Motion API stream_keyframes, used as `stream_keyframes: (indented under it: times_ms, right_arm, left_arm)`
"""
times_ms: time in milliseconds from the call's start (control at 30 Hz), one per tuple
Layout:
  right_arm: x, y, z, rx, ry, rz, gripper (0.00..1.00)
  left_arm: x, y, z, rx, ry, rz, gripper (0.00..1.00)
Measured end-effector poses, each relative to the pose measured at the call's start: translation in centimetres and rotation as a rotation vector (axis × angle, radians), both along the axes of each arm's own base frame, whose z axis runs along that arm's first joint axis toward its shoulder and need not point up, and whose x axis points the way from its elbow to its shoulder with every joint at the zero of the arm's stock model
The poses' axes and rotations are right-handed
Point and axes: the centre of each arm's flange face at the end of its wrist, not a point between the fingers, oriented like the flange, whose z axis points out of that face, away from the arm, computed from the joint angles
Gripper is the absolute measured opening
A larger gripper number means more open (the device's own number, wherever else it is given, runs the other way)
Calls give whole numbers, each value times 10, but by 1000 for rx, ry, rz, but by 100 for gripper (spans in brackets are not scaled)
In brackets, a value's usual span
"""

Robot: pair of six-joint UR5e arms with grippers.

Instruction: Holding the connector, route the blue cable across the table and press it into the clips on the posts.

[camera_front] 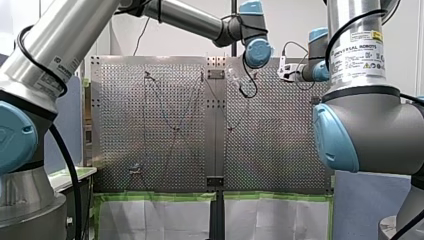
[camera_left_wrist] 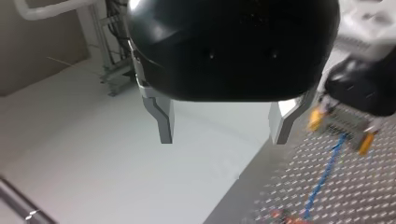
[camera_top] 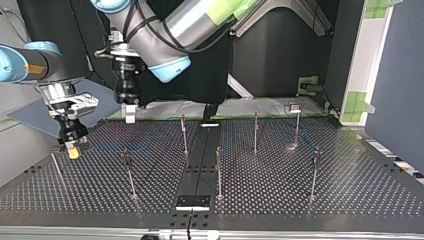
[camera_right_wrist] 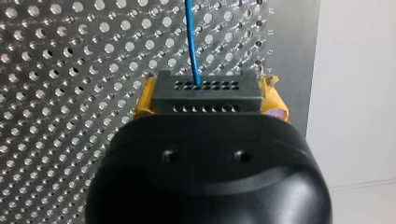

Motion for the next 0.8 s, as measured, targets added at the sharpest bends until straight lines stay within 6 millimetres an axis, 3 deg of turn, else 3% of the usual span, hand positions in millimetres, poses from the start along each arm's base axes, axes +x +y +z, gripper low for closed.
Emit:
stream_keyframes:
  times_ms: [233, 400, 800]
  right_arm:
    - [0, 0, -1, 1, 1, 0, 0]
    - [0, 0, -1, 2, 2, 0, 0]
    - [0, 0, -1, 2, 2, 0, 0]
  left_arm:
    - [21, 37, 16, -5, -33, 85, 100]
    - [21, 53, 24, 6, -55, 119, 100]
    - [15, 59, -12, 72, -64, 135, 100]
